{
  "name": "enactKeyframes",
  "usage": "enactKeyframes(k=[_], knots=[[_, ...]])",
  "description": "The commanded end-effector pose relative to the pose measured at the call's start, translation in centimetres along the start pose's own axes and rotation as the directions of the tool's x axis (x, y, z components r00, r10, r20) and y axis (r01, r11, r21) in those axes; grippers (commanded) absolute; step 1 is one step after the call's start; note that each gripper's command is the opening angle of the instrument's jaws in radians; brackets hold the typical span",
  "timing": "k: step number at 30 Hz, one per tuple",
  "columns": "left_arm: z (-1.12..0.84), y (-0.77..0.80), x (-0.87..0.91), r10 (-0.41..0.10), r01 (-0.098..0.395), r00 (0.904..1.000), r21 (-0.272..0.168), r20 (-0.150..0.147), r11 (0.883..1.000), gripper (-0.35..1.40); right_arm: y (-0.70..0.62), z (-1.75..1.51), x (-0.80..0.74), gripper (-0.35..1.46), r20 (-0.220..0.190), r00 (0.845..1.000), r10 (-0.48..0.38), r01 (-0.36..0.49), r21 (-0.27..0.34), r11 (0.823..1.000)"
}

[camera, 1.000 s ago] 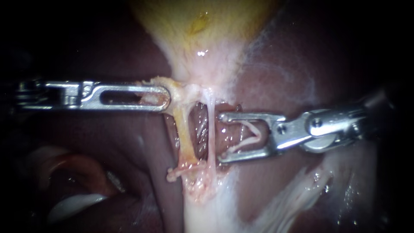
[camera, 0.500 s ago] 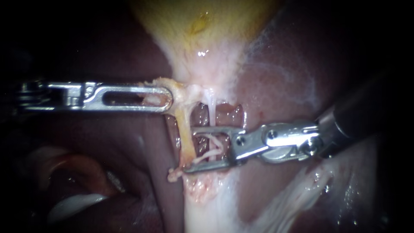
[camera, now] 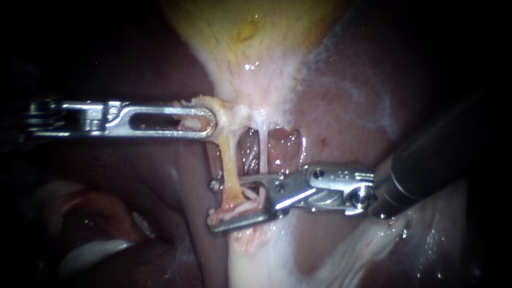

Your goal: Clipping second clip left tube

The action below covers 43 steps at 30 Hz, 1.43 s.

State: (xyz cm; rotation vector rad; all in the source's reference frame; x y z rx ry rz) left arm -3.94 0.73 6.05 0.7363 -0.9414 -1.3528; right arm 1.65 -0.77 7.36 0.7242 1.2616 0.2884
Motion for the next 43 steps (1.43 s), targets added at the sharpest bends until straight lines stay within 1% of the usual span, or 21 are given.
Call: enactKeyframes(k=[1, 4, 8, 10, 16, 17, 18, 19, 23, 25, 28, 30, 43], knots=[[0.0, 0.0, 0.0, 0.0, 0.0, 1.0, 0.0, 0.0, 1.0, -0.35, 0.0, 0.02, -0.02, 0.44, 0.002, 1.0, 0.003, -0.003, 0.0, 1.0], [0.01, 0.0, 0.0, 0.0, 0.0, 1.0, -0.001, 0.0, 1.0, -0.35, 0.0, 0.05, -0.06, 0.41, 0.003, 1.0, 0.024, -0.024, 0.0, 1.0], [0.01, 0.01, 0.0, 0.0, 0.0, 1.0, 0.0, 0.0, 1.0, -0.35, 0.0, 0.04, -0.05, 0.35, 0.002, 0.999, 0.048, -0.048, -0.001, 0.999], [0.02, 0.01, 0.0, 0.0, 0.0, 1.0, 0.0, 0.0, 1.0, -0.35, 0.0, 0.03, -0.04, 0.27, 0.001, 0.998, 0.067, -0.067, -0.001, 0.998], [0.02, 0.03, 0.0, 0.001, -0.001, 1.0, 0.0, 0.0, 1.0, -0.35, 0.01, 0.01, -0.06, -0.13, 0.0, 0.994, 0.113, -0.113, -0.002, 0.994], [0.03, 0.03, 0.0, 0.001, -0.001, 1.0, 0.0, 0.0, 1.0, -0.35, 0.01, 0.0, -0.06, -0.24, -0.001, 0.991, 0.137, -0.137, -0.002, 0.991], [0.03, 0.03, 0.0, 0.001, -0.001, 1.0, 0.0, 0.0, 1.0, -0.35, 0.01, -0.01, -0.07, -0.32, -0.001, 0.988, 0.154, -0.154, -0.002, 0.988], [0.03, 0.03, 0.0, 0.001, -0.001, 1.0, 0.0, 0.0, 1.0, -0.35, 0.0, -0.02, -0.07, -0.35, -0.001, 0.985, 0.171, -0.171, -0.002, 0.985], [0.03, 0.03, 0.0, 0.001, -0.001, 1.0, 0.0, 0.0, 1.0, -0.35, 0.0, -0.06, -0.09, -0.35, -0.005, 0.98, 0.2, -0.2, -0.003, 0.98], [0.03, 0.04, 0.0, 0.001, -0.001, 1.0, 0.0, 0.0, 1.0, -0.35, -0.01, -0.08, -0.1, -0.35, 0.001, 0.98, 0.2, -0.2, -0.003, 0.98], [0.03, 0.04, 0.0, 0.001, -0.001, 1.0, 0.0, 0.0, 1.0, -0.35, -0.04, -0.12, -0.11, -0.35, 0.027, 0.979, 0.2, -0.2, -0.008, 0.98], [0.03, 0.04, 0.0, 0.001, -0.001, 1.0, 0.0, 0.0, 1.0, -0.35, -0.05, -0.13, -0.11, -0.35, 0.036, 0.979, 0.201, -0.201, -0.011, 0.98], [0.02, 0.05, -0.01, 0.002, -0.002, 1.0, 0.0, 0.0, 1.0, -0.35, -0.04, -0.13, -0.11, -0.35, 0.036, 0.979, 0.201, -0.201, -0.011, 0.98]])
